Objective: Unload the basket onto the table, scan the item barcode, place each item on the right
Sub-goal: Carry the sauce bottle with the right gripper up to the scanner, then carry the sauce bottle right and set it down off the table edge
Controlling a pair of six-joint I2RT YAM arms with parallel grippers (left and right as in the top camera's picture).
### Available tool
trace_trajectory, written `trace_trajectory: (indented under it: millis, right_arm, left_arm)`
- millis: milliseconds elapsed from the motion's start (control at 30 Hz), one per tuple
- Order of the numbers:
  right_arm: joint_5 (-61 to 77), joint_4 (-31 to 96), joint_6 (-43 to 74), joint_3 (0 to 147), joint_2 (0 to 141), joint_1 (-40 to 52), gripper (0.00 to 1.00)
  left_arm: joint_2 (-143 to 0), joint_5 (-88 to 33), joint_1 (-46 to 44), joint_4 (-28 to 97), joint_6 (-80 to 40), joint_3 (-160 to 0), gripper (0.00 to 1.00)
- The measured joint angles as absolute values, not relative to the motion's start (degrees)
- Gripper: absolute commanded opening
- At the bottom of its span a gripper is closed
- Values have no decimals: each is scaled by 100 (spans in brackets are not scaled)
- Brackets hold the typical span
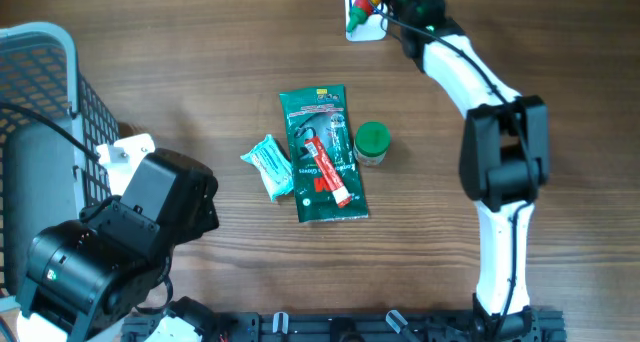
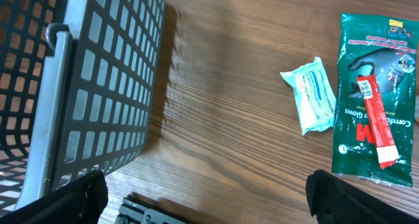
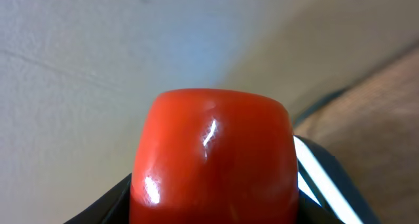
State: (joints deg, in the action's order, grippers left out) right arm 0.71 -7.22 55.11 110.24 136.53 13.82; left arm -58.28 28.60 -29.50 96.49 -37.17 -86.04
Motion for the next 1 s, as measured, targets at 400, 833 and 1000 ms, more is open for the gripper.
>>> trace_trajectory:
  millis: [400,833,1000]
  right_arm:
    - [-502,38,5266,11345,13957,1288,37]
    - [-1356,4001,4589,11384,12831,-1907,38]
    - [-1594,4053,4112,11050,12849,-3258,41]
  left_arm:
    - [-5828,2860,-2950,9647,-3717,-8604,100]
    - [-5828,2860,-2950,9647,-3717,-8604,100]
    - [-5828,2860,-2950,9647,-3717,-8604,100]
